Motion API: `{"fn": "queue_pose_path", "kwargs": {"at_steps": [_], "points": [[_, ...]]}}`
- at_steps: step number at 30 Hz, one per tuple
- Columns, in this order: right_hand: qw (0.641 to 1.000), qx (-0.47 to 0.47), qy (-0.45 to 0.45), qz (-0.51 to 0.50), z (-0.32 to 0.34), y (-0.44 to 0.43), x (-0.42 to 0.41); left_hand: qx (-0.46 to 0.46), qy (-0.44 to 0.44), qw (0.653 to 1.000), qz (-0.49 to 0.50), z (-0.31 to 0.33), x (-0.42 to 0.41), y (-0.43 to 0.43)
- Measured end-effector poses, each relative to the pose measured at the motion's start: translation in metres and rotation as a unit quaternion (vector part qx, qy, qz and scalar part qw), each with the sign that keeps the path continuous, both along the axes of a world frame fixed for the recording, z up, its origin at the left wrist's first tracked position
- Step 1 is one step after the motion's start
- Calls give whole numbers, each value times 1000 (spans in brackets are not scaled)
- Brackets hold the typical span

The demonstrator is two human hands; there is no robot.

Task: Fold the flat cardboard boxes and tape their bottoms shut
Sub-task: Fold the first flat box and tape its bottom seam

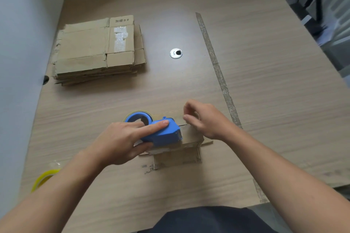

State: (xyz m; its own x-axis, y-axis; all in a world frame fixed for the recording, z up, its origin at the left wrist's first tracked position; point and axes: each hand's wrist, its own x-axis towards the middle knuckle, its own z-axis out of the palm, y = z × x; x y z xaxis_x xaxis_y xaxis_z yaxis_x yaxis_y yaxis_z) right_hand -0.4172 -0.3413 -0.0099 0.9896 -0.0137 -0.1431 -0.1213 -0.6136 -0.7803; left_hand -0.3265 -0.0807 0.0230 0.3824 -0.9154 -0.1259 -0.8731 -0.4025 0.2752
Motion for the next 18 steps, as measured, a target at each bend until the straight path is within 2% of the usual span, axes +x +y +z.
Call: {"fn": "queue_pose_path", "kwargs": {"at_steps": [6, 13, 18], "points": [[998, -18, 25, -46, -5, -22, -16, 46, 13, 999, 8, -4, 1, -13], [979, 110, 92, -143, -16, -30, -32, 58, 20, 998, 13, 0, 2, -22], [972, 105, 104, -182, -21, -35, -37, 88, 3, 996, 5, 7, 2, -35]]}}
